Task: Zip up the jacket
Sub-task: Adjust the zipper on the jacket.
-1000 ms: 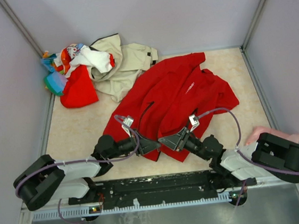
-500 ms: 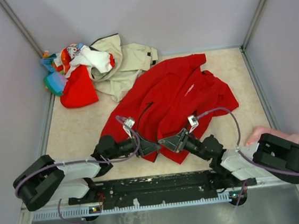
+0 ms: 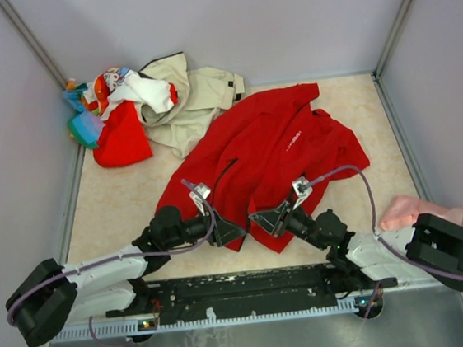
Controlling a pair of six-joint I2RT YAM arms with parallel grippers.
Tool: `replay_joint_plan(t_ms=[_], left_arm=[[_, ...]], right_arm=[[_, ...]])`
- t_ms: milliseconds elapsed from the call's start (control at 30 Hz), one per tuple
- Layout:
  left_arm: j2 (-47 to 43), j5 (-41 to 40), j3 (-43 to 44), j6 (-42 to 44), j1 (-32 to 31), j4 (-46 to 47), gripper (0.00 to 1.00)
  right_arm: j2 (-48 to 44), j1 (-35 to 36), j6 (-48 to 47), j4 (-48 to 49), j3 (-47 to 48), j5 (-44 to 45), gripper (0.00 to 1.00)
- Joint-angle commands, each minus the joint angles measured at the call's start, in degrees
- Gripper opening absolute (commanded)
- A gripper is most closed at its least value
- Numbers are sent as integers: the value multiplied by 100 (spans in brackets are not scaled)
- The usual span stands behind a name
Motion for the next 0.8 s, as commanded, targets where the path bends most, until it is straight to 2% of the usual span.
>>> replay_joint_plan(t_ms=[0,133,267,433,600,767], left_arm=[[-238,-326,428,498,-4,-1304,55],[-254,-569,815,810,-1,-2437,61],[-48,-861,1286,1151,-17,-3545,64],[465,-1429,2004,1503,-350,-4627,62],[1175,-2260,2825,1756,-849,-5765,60],[1691,-2616,3154,1807,-965,-6220,59]], right_arm=[[66,39,-1219,707,-78,401,0],[104,33,-1951,1175,-209,728,0],[63,-125,-2434,1271,-280,782,0],[-71,-457,-2536,1430,-490,641,0],[-396,-523,-2576,1190,-648,655,0],[-707,-522,-2458,1031,-839,841,0]])
